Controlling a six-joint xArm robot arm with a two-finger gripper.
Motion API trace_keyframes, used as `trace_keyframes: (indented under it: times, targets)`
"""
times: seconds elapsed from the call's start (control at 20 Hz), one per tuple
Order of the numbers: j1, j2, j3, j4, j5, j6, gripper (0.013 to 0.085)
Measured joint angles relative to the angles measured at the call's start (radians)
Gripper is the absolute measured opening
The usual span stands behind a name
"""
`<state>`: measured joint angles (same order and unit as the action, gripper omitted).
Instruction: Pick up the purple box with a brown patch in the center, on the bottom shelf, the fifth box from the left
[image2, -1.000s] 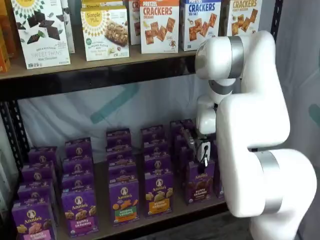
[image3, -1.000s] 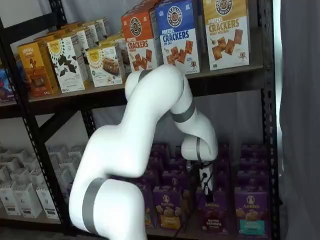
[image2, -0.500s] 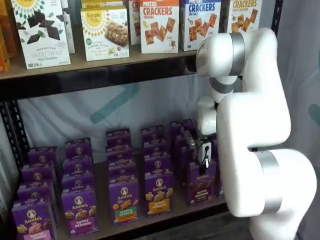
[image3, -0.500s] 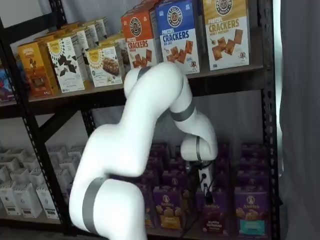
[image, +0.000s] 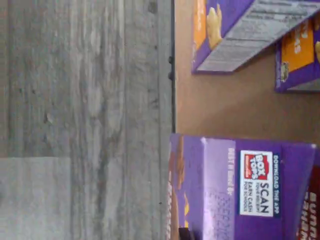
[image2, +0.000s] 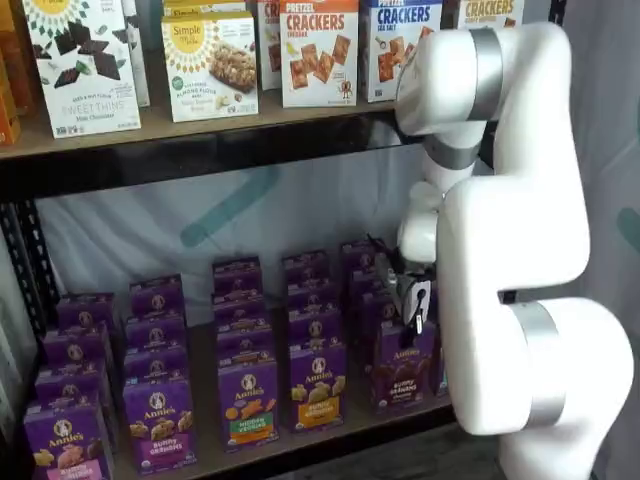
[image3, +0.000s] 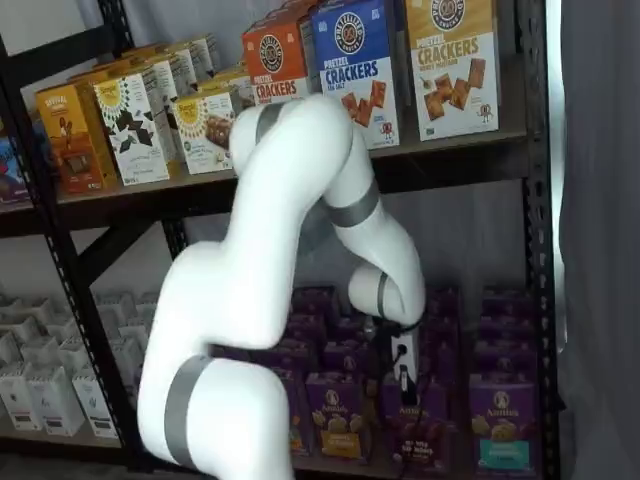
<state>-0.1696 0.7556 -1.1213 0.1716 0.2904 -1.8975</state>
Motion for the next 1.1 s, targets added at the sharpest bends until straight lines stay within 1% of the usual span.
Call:
trace_keyframes:
  times: [0.1,0.2,0.3,0.45,0.5,0.55,0.7,0.85,0.95,1.1]
  targets:
    - [0.003,-0.038,0.046,0.014,0.000,-0.011,0.0330]
    - [0.003,-0.077,0.091,0.000,0.007,0.003,0.0330]
    - [0.003,-0.114,0.132,-0.033,0.017,0.034,0.0330]
    - [0.003,-0.183,0.208,-0.122,0.034,0.120,0.0330]
    - [0.004,-0.207,0.232,-0.145,0.042,0.141,0.0330]
    - [0.006,-0.238,0.262,-0.154,0.049,0.151,0.0330]
    - [0.010,-0.314,0.330,-0.144,0.074,0.146,0.0330]
    - [0.017,-0.381,0.386,-0.114,0.098,0.125,0.0330]
    - [0.024,-0.448,0.441,-0.093,0.116,0.114,0.0330]
    - [0.034,-0.522,0.501,-0.081,0.128,0.113,0.0330]
